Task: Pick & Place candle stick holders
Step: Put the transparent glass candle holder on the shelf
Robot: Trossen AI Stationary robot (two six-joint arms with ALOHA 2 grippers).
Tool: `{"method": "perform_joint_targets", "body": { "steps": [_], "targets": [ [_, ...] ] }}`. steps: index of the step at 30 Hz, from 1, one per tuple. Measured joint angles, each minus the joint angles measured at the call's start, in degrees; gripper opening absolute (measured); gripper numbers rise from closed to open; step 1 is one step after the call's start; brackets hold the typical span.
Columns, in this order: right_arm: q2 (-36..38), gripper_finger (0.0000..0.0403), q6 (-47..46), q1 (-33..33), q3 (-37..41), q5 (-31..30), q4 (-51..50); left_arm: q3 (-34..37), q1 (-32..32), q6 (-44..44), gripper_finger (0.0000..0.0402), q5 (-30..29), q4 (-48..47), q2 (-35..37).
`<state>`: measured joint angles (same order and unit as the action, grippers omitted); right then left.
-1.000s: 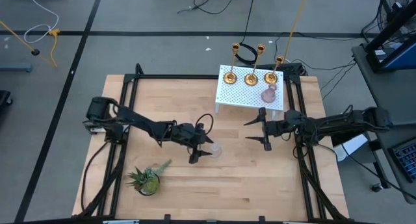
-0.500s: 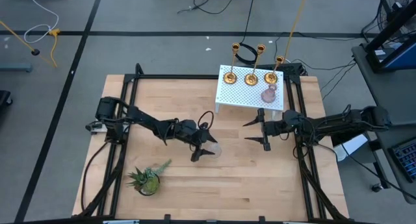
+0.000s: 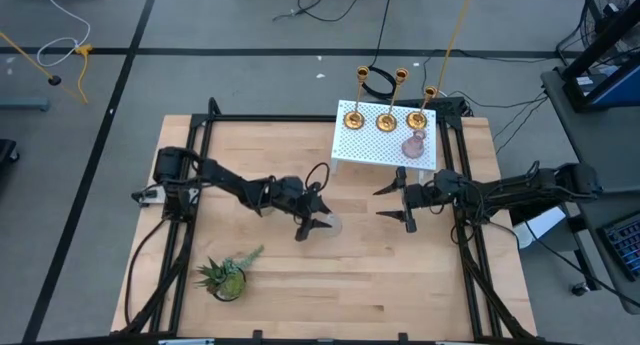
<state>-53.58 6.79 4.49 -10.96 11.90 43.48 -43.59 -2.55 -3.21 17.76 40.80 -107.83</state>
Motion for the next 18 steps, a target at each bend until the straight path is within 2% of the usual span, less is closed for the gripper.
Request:
{"method": "perform_joint_targets", "body": {
  "steps": [4,8,18],
  "targets": [
    [0.00,0.0247,-1.38,0.00,0.00,-0.04,0.00,0.00,-1.59,-1.02,0.0162,0.00,-0.14,0.00],
    [0.00,0.0247,-1.90,0.00,0.00,-0.07,-0.02,0.00,-2.73,-1.05,0.0170,0.18,-0.25,0.00],
    [-0.13,0.0247,-4.42,0.00,0.00,-0.07,0.01,0.00,-2.73,-2.83,0.0248,-1.32,-0.15,0.00]
  ]
}}
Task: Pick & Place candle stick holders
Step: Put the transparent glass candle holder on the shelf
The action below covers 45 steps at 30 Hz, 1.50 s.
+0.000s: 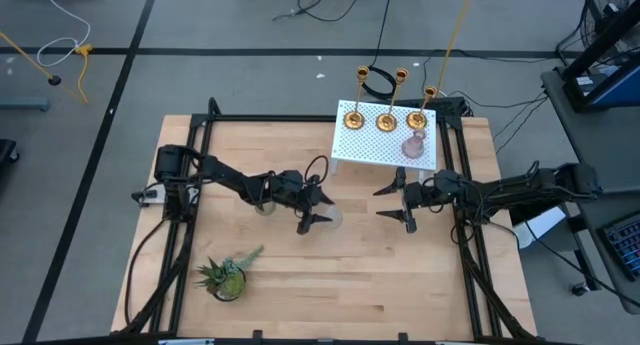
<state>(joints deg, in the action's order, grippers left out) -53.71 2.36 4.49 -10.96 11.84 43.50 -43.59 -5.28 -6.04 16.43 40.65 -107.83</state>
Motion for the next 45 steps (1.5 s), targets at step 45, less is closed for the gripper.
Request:
{"method": "perform_joint_targets", "body": {
  "steps": [45],
  "targets": [
    [0.00,0.0247,-0.21,0.00,0.00,-0.02,-0.50,-15.36,-2.81,-0.66,0.0154,-0.01,-2.32,1.39]
  ]
}}
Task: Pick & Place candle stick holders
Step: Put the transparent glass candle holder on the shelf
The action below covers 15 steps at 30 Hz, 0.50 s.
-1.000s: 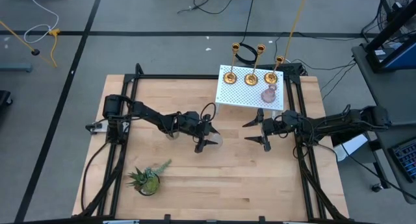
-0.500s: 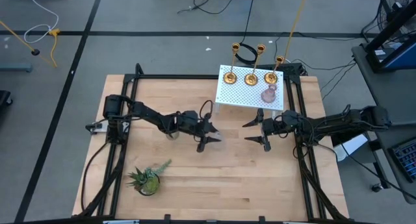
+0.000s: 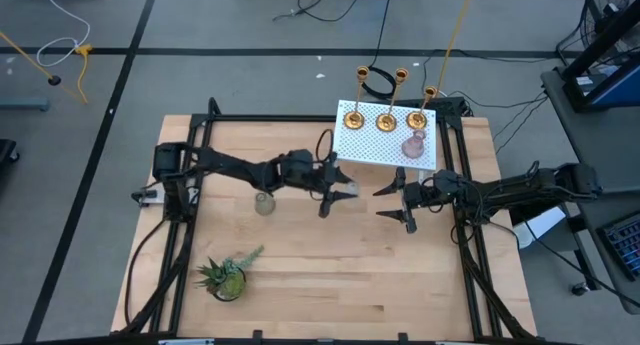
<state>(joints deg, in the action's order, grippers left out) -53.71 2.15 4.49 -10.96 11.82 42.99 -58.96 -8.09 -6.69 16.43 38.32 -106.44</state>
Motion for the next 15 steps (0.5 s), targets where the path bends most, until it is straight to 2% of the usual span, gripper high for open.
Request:
{"method": "perform_joint_targets", "body": {
  "steps": [4,7,11,15],
  "targets": [
    [0.00,0.0247,0.00,0.00,0.00,0.00,-0.37,-4.22,-1.52,-3.80,0.0161,-0.01,-6.29,2.25],
    [0.00,0.0247,0.00,0.00,0.00,0.02,-0.46,-7.69,-2.89,-5.84,0.0151,-0.86,-9.47,3.58],
    [0.00,0.0247,0.00,0.00,0.00,0.00,-0.80,-12.08,-5.32,-6.31,0.0143,-2.50,-12.12,3.44],
    [0.00,0.0247,0.00,0.00,0.00,0.00,-1.78,-14.50,-8.05,-8.52,0.0159,-3.02,-12.58,3.55]
  ]
}}
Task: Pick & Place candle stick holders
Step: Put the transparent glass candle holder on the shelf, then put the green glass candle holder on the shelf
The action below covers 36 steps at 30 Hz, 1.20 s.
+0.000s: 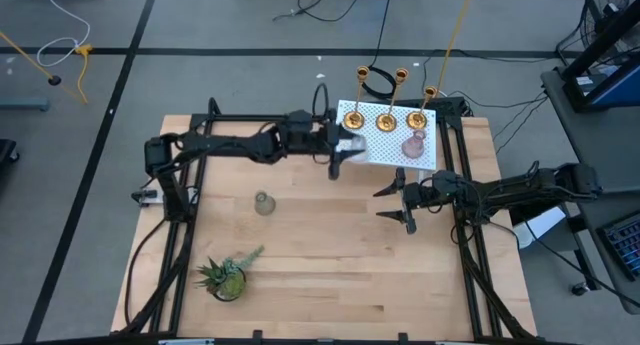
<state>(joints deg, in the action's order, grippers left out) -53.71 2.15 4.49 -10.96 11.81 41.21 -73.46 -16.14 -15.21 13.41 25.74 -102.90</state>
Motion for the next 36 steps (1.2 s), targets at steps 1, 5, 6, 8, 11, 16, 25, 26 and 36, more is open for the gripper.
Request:
{"method": "perform_joint_targets", "body": {
  "steps": [1,5,6,8,11,16,25,26,36],
  "targets": [
    [0.00,0.0247,0.00,0.00,0.00,0.00,0.00,-0.01,-0.67,-0.10,0.0163,-0.19,-0.31,0.00],
    [0.02,0.0247,0.00,0.00,0.00,0.00,-0.11,0.08,-3.42,0.53,0.0160,-0.14,-1.94,-0.22],
    [0.02,0.0247,0.02,0.00,0.00,0.00,-0.11,0.07,-3.99,0.57,0.0155,-0.17,-2.46,-0.21],
    [0.01,0.0247,0.07,0.00,0.00,0.00,-0.13,0.05,-4.81,1.36,0.0147,-0.52,-3.17,-0.76],
    [0.02,0.0247,0.07,0.00,0.00,0.00,-0.13,0.30,-5.79,2.63,0.0145,-0.14,-3.25,-2.76],
    [0.02,0.0247,0.13,0.02,0.00,0.02,0.14,0.32,-6.13,2.87,0.0171,-0.07,-1.13,-5.80],
    [0.02,0.0247,0.20,0.02,0.00,-0.01,-0.31,0.27,-6.11,1.56,0.0179,-2.95,-1.75,-6.49],
    [0.02,0.0247,0.21,0.02,0.00,0.00,-0.29,0.27,-6.13,1.52,0.0186,-2.95,-2.14,-6.49],
    [0.02,0.0247,0.20,0.02,0.00,0.00,-0.33,0.27,-5.97,-1.65,0.0277,-8.70,-3.30,-6.49]
  ]
}}
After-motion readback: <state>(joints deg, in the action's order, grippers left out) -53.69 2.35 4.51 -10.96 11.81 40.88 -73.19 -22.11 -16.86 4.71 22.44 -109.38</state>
